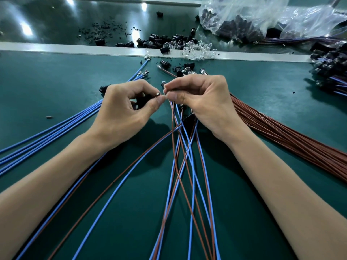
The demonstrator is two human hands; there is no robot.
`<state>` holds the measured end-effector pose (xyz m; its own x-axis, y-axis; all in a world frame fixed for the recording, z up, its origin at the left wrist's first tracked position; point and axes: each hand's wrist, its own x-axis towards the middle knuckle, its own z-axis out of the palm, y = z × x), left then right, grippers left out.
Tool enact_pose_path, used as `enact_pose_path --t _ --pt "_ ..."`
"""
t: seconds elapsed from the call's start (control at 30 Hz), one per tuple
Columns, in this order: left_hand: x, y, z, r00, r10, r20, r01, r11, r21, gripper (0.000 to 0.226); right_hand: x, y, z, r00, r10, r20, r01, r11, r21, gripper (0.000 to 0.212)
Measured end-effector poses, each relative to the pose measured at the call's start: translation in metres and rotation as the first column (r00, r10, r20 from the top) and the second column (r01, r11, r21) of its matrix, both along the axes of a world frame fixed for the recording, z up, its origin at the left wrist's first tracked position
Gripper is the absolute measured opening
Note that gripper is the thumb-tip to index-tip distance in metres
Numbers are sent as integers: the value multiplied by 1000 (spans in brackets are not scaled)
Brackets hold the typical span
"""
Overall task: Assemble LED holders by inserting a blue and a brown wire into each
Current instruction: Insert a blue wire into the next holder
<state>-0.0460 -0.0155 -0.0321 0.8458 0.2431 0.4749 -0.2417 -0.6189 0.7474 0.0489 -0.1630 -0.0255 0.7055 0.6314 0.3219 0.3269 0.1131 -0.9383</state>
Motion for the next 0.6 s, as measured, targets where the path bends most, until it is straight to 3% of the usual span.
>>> enact_pose_path --t 0.2,0.4,0.6 --pt "1 -1 -2 1000 0 24 -3 993 116 12 3 -3 1 999 42 0 -42 996 -83 22" --pt "0 0 -1 1000 -22 -12 23 998 57 2 3 -2 0 999 30 15 -29 996 -80 21" --pt "1 0 -2 1000 -6 7 5 990 143 2 5 -3 -1 997 31 -67 -36 996 -82 17"
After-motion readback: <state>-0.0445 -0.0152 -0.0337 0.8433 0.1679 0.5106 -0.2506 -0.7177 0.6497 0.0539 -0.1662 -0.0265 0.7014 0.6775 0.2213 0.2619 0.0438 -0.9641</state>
